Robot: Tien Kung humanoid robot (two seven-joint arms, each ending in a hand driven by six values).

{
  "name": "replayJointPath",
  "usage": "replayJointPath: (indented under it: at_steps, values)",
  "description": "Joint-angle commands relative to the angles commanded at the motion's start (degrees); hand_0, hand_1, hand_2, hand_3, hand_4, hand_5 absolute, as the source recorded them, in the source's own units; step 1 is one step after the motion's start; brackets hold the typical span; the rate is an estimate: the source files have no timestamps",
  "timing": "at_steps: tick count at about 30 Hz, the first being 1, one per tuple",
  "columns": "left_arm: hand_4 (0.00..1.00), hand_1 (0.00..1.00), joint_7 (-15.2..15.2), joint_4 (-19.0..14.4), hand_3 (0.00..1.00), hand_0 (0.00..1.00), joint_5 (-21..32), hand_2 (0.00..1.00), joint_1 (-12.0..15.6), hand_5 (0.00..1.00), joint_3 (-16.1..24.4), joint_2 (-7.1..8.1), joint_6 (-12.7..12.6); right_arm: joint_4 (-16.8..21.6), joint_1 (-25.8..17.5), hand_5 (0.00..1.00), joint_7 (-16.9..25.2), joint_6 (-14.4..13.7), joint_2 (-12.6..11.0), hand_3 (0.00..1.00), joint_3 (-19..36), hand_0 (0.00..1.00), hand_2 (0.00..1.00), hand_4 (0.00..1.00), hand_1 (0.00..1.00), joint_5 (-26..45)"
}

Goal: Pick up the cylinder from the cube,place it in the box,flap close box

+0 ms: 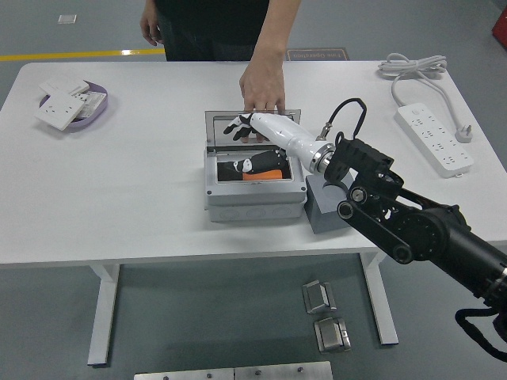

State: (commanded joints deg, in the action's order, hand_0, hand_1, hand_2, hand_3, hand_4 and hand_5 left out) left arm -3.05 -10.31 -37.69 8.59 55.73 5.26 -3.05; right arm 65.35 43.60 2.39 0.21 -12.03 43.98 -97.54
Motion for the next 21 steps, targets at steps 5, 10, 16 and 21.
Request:
replayJointPath:
  at_steps: [5,10,16,21]
  values:
    - [0.658,0.628,0.0,0.0,0.617,0.587,-0.4,0.610,-0.3,0.175,0.4,0.29,0.0,-3.0,4.7,0.398,0.8,0.3,-2.5,0.714,2.3,0.741,0.689,0.850,0.682,6.7]
    - [0.656,0.629,0.0,0.0,0.618,0.586,-0.6,0.609,-0.6,0.167,0.4,0.51,0.0,-9.8,8.9,0.394,2.5,0.6,-2.5,0.714,0.8,0.740,0.689,0.841,0.683,11.4]
    - [0.656,0.628,0.1,0.0,0.618,0.585,-0.6,0.609,-0.8,0.166,0.2,0.61,0.1,-18.4,10.2,0.398,3.6,0.9,-1.6,0.718,-1.3,0.737,0.686,0.837,0.674,13.1]
    - [0.656,0.629,0.0,0.0,0.618,0.585,-0.3,0.609,-0.6,0.165,-0.2,0.47,0.1,-22.1,9.0,0.400,3.8,0.8,-1.6,0.718,-2.1,0.734,0.686,0.836,0.673,13.7]
